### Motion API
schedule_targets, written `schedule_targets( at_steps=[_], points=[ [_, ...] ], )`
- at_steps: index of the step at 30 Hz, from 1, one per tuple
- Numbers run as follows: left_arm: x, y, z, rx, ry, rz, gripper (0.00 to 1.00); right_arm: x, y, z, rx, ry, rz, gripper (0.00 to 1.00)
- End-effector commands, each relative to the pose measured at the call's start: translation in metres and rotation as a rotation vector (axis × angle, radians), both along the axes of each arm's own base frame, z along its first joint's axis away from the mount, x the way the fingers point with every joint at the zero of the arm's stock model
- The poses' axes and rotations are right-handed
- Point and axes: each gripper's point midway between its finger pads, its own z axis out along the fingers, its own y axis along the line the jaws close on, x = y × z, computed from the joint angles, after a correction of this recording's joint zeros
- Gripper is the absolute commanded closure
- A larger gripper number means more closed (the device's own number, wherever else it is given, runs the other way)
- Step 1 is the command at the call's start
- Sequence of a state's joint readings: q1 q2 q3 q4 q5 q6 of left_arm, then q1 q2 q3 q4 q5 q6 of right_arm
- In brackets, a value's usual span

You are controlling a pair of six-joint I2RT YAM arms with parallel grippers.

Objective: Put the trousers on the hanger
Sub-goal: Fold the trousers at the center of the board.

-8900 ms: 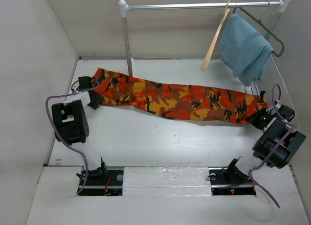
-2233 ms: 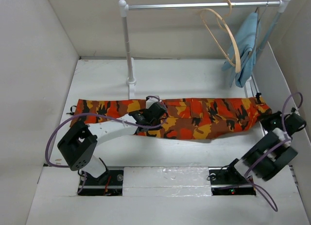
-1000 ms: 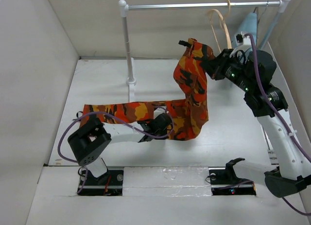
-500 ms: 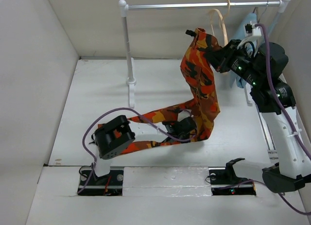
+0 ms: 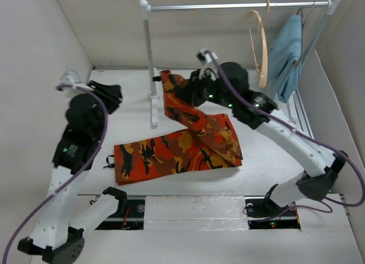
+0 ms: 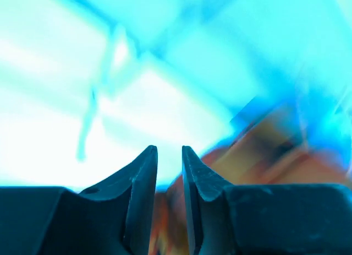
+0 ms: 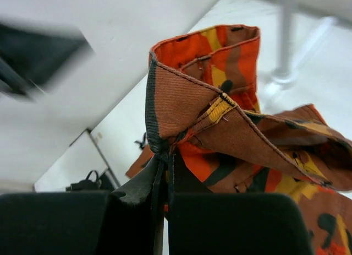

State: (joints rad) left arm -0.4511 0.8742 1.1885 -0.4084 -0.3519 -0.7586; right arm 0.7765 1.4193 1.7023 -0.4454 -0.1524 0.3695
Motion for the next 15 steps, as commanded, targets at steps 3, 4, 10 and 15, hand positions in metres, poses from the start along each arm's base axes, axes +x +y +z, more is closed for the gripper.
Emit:
schedule_targets(
  at_steps=[3, 4, 10, 15],
  points=[
    [-0.016, 0.057, 0.086, 0.069, -0.12, 0.122, 0.77, -0.035, 0.107, -0.001, 0.104, -0.077, 0.188, 1.0],
    [-0.018, 0.059, 0.097, 0.07, -0.138, 0.128, 0.77, -0.036, 0.136, -0.024, 0.101, -0.056, 0.228, 1.0],
    [-0.027, 0.076, 0.121, 0.077, -0.171, 0.208, 0.72, -0.111, 0.238, -0.139, -0.008, 0.133, 0.539, 0.4],
    [-0.022, 0.069, 0.071, 0.081, -0.073, 0.178, 0.7, -0.115, 0.196, -0.153, -0.007, 0.134, 0.515, 0.4]
  ],
)
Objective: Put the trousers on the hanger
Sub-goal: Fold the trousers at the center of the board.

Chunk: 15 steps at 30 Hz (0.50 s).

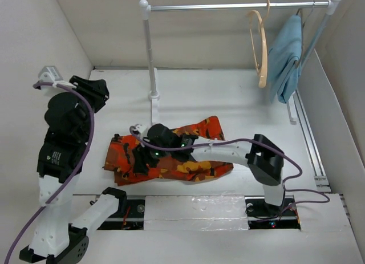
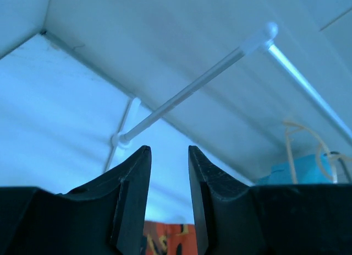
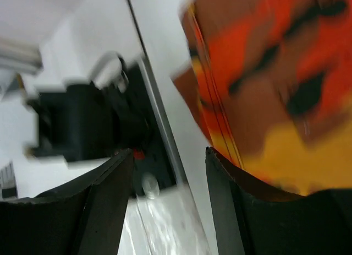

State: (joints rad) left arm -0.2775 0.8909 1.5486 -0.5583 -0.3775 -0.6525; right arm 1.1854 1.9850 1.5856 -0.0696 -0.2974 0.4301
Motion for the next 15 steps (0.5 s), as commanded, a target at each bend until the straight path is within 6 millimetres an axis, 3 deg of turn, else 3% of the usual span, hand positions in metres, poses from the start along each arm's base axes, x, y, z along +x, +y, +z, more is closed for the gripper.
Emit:
schedule_targets(
  at_steps=[1, 2, 3, 4, 5, 6, 7, 8, 10, 11, 13, 14, 15],
  points=[
    [0.009, -0.006, -0.052, 0.022, 0.126, -0.019, 0.7, 0.018, -0.042, 0.068, 0.159, -0.055, -0.046, 0.4],
    [0.013, -0.012, -0.089, 0.028, 0.202, -0.044, 0.7, 0.033, -0.062, 0.062, 0.137, -0.065, -0.082, 0.41],
    [0.018, -0.036, -0.132, 0.006, 0.291, -0.156, 0.69, 0.042, -0.093, 0.054, 0.102, -0.072, -0.122, 0.46],
    [0.02, -0.037, -0.129, -0.007, 0.277, -0.156, 0.69, 0.039, -0.101, 0.067, 0.111, -0.08, -0.129, 0.5],
    [0.023, -0.046, -0.178, -0.01, 0.387, -0.188, 0.69, 0.049, -0.127, 0.043, 0.049, -0.072, -0.17, 0.58],
    [0.024, -0.063, -0.197, -0.048, 0.416, -0.265, 0.69, 0.052, -0.144, 0.037, 0.029, -0.071, -0.195, 0.68],
    [0.025, -0.07, -0.218, -0.07, 0.45, -0.295, 0.69, 0.052, -0.163, 0.043, 0.03, -0.084, -0.218, 0.88],
    [0.02, -0.076, -0.264, -0.101, 0.546, -0.306, 0.7, 0.051, -0.182, 0.02, -0.026, -0.073, -0.232, 0.96],
    [0.017, -0.088, -0.292, -0.15, 0.586, -0.356, 0.7, 0.062, -0.219, 0.008, -0.088, -0.08, -0.31, 1.0],
    [0.011, -0.089, -0.319, -0.171, 0.644, -0.349, 0.7, 0.062, -0.237, -0.011, -0.14, -0.067, -0.33, 1.0],
    [0.008, -0.089, -0.339, -0.19, 0.681, -0.339, 0.7, 0.077, -0.271, -0.025, -0.175, -0.061, -0.414, 1.0],
    [0.002, -0.084, -0.36, -0.2, 0.738, -0.314, 0.7, 0.081, -0.284, -0.027, -0.175, -0.074, -0.441, 1.0],
    [-0.002, -0.08, -0.369, -0.222, 0.768, -0.291, 0.7, 0.079, -0.3, -0.049, -0.213, -0.044, -0.459, 1.0]
  ],
)
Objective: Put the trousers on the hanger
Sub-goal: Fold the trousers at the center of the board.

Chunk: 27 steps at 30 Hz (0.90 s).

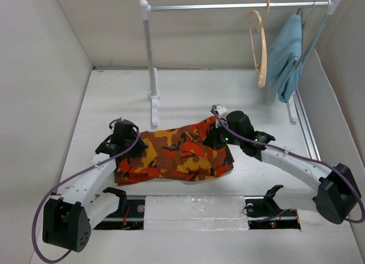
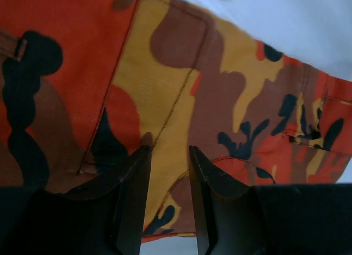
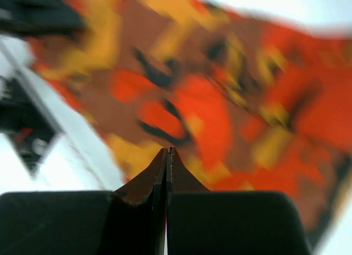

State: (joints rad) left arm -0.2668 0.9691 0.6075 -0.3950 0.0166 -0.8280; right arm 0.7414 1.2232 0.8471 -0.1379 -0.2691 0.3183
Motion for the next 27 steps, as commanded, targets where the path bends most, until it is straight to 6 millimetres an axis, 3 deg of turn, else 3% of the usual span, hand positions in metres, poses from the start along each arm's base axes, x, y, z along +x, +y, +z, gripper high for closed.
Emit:
schedule_targets(
  at_steps=[1, 4, 6, 7, 11, 15, 18, 20, 21, 22, 23, 24, 25, 27],
  points=[
    [0.011, -0.009, 0.008, -0.112, -0.051, 0.045, 0.71, 0.005, -0.059, -0.058, -0.132, 0.089, -0.082, 1.0],
    [-0.008, 0.008, -0.02, -0.07, 0.044, 0.141, 0.74, 0.002, -0.092, -0.089, -0.174, 0.158, -0.142, 1.0],
    [-0.021, 0.024, -0.033, -0.016, 0.074, 0.203, 0.75, -0.003, -0.103, -0.098, -0.18, 0.177, -0.167, 1.0],
    [-0.024, 0.027, -0.034, -0.02, 0.078, 0.24, 0.76, -0.01, -0.112, -0.112, -0.2, 0.205, -0.191, 1.0],
    [-0.026, 0.03, -0.033, -0.045, 0.072, 0.309, 0.76, -0.026, -0.131, -0.139, -0.206, 0.279, -0.23, 1.0],
    [-0.02, 0.038, -0.034, -0.032, 0.049, 0.372, 0.77, -0.044, -0.138, -0.149, -0.227, 0.328, -0.211, 1.0],
    [-0.011, 0.043, -0.037, -0.012, 0.033, 0.406, 0.77, -0.047, -0.14, -0.132, -0.221, 0.298, -0.207, 1.0],
    [-0.006, 0.044, -0.04, -0.004, 0.043, 0.42, 0.76, -0.046, -0.137, -0.113, -0.188, 0.264, -0.195, 1.0],
    [-0.001, 0.042, -0.04, -0.01, 0.038, 0.417, 0.76, -0.037, -0.129, -0.094, -0.15, 0.221, -0.178, 0.99],
    [0.003, 0.039, -0.042, -0.015, 0.051, 0.407, 0.76, -0.024, -0.118, -0.064, -0.091, 0.157, -0.151, 0.81],
    [0.002, 0.038, -0.044, -0.012, 0.063, 0.405, 0.77, -0.025, -0.116, -0.067, -0.093, 0.172, -0.14, 0.81],
    [0.005, 0.037, -0.044, -0.011, 0.065, 0.402, 0.77, -0.018, -0.111, -0.056, -0.088, 0.149, -0.126, 0.73],
    [0.006, 0.037, -0.046, -0.006, 0.073, 0.403, 0.77, -0.001, -0.102, -0.03, -0.082, 0.084, -0.12, 0.57],
    [0.008, 0.04, -0.046, 0.014, 0.066, 0.408, 0.77, 0.022, -0.096, -0.033, -0.147, 0.083, -0.109, 0.41]
  ],
)
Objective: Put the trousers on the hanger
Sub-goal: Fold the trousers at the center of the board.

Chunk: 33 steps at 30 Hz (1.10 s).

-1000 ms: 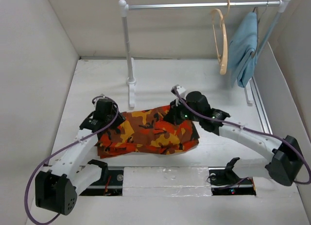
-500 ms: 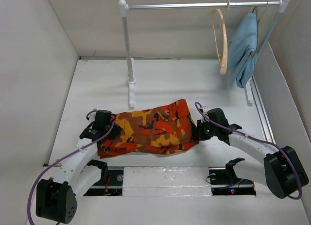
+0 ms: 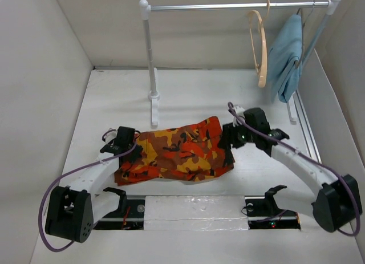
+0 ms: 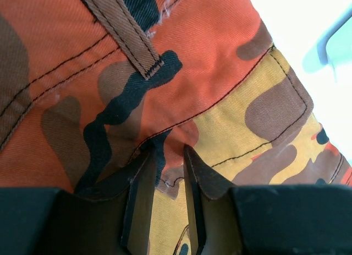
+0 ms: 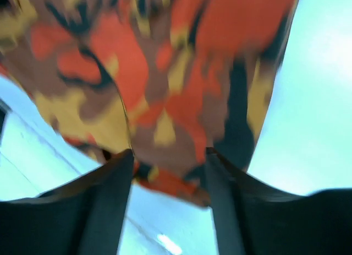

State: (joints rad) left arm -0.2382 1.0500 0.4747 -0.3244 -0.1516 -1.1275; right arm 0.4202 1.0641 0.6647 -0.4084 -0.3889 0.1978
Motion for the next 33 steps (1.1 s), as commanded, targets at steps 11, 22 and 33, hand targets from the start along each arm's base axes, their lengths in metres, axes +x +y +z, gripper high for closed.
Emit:
schedule_targets(
  at_steps=[11, 22, 33],
  points=[
    [0.019, 0.019, -0.001, 0.101, -0.048, 0.051, 0.77, 0.154, 0.023, -0.004, -0.127, -0.08, -0.114, 0.44],
    [0.062, 0.055, 0.002, 0.311, 0.019, 0.072, 0.79, 0.15, -0.011, -0.04, 0.006, 0.004, -0.304, 1.0],
    [0.101, 0.029, 0.111, 0.273, -0.275, -0.106, 0.75, 0.106, 0.03, 0.037, 0.043, -0.173, -0.127, 0.73]
  ],
)
